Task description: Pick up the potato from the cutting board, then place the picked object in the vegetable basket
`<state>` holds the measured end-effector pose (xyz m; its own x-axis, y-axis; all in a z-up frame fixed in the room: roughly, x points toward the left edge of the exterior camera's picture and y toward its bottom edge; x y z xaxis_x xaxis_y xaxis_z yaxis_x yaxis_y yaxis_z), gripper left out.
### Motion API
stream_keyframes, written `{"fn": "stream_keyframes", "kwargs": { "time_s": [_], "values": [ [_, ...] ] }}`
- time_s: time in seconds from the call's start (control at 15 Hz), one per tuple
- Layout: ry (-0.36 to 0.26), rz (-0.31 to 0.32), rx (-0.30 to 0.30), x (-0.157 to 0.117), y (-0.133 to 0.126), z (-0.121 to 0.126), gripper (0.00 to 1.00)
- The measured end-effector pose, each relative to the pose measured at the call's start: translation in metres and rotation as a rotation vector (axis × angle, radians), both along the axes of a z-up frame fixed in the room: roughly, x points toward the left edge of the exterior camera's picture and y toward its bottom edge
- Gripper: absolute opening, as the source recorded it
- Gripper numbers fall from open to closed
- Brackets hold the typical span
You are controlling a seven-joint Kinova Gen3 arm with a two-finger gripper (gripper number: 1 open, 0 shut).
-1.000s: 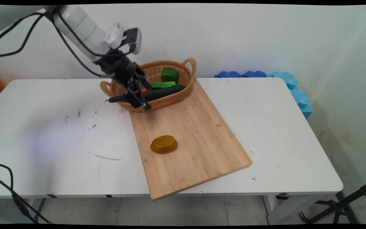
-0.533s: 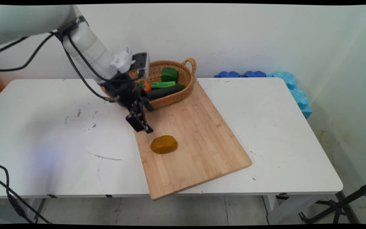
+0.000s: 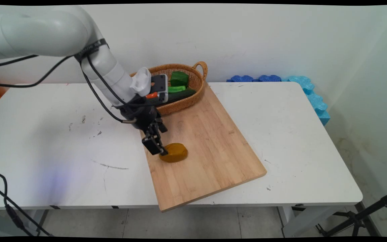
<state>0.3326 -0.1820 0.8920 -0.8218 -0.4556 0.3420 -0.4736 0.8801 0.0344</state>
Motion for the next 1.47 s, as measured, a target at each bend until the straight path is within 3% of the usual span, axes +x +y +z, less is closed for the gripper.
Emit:
{"fn": "stream_keyframes", "kwargs": {
  "time_s": [0.87, 0.93, 1.47],
  "values": [
    [-0.024, 0.027, -0.038, -0.029, -0.005, -0.029, 1.0],
    [-0.027, 0.028, -0.042, -0.03, -0.006, -0.03, 0.0],
    [-0.058, 0.026, -0.061, -0.031, -0.007, -0.038, 0.0]
  ]
}}
